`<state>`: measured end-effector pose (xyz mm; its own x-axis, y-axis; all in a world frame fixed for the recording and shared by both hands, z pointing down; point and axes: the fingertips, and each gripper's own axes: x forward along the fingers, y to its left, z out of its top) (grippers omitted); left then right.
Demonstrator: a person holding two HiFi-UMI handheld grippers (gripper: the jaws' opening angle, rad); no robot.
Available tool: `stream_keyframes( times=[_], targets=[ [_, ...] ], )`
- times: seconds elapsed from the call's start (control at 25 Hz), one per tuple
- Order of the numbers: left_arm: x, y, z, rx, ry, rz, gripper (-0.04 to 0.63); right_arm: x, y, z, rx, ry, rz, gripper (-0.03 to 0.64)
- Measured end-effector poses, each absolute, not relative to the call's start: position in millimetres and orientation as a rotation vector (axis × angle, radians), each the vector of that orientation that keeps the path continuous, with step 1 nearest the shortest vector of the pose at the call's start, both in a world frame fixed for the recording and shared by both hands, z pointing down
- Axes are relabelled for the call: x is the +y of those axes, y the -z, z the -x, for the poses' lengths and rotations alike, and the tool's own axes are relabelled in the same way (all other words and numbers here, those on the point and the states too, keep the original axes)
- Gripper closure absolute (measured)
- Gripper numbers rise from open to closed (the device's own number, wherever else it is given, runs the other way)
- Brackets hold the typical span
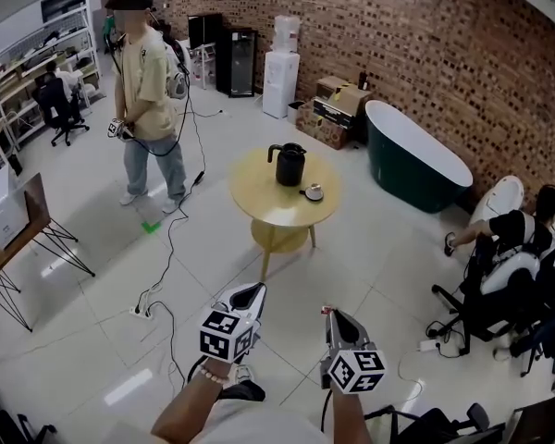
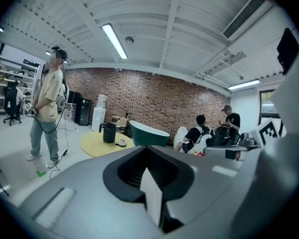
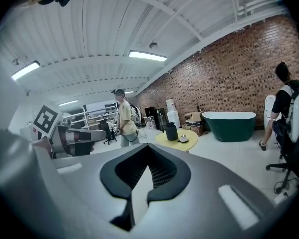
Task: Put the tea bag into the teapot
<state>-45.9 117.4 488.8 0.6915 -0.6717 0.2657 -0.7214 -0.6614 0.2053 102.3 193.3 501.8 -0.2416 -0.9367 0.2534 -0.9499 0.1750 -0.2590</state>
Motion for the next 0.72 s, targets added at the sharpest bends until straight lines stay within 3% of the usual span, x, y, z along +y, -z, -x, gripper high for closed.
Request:
stream_keyframes(
  times=[0.72],
  targets=[
    [10, -500, 72, -1.023, -0.248, -2.613, 0.583, 88, -505, -78, -2.331, -0.617, -1.999, 0.615]
  ],
)
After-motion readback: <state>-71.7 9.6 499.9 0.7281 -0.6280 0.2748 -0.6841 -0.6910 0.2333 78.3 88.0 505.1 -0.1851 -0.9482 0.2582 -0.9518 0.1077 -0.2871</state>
